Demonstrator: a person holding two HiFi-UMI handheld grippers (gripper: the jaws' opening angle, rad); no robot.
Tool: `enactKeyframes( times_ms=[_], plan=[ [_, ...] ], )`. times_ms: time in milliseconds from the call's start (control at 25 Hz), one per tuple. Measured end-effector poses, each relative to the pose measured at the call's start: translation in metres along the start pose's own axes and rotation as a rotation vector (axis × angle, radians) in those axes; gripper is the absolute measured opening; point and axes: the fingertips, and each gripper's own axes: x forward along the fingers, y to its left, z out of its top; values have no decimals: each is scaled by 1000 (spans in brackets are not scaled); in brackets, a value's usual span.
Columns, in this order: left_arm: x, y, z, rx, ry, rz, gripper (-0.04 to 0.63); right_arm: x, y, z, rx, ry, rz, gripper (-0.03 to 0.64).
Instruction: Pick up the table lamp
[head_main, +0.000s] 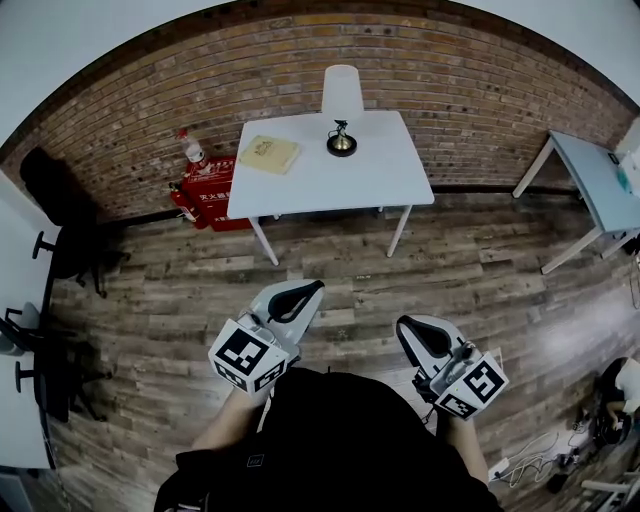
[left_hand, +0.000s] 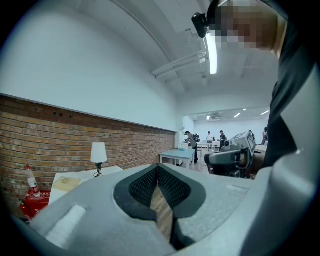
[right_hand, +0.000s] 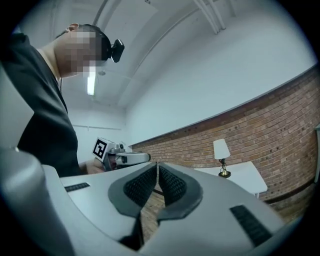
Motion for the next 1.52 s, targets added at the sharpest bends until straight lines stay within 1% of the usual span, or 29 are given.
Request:
enactKeyframes(
  times_ms=[120,240,280,360,440,560,680,760,880,1040,1160,1280,1360,1520],
  plan=[
    [10,4,1,14,19,13,9,-10,-8,-7,21,20,6,17],
    [10,21,-1,9,35,46,9,-10,-14,-13,48,4,1,21],
    [9,30,-2,5,38,61,9,-7,-17,-15,57,-2,-1,32],
    [10,52,-4,0,47,83,9,0,-23,-18,69,-12,-6,85],
    [17,75,-5,-6,53,90,9,9,-30,-21,82,-5,-24,107],
    [41,105,-4,-19,38,71,9,20,-50,-25,103,13,-71,123],
    [79,128,0,-24,7,17,9,35,-85,-24,100,49,-124,132],
    [102,148,4,-20,-14,-16,9,58,-109,-21,82,58,-143,138],
    [125,186,11,-10,-31,-49,9,110,-146,-7,85,18,-146,138],
    [138,245,16,20,-23,-77,9,203,-182,14,53,-25,-91,138],
    [141,294,5,-8,-3,-69,9,262,-203,17,46,-30,-71,138],
    [146,333,-5,-37,20,-61,9,309,-222,13,66,-13,-57,138],
    [154,353,-8,-49,36,-63,9,335,-231,11,74,8,-39,138],
    [181,379,-13,-66,51,-71,9,367,-256,6,53,57,-1,138]
  ],
)
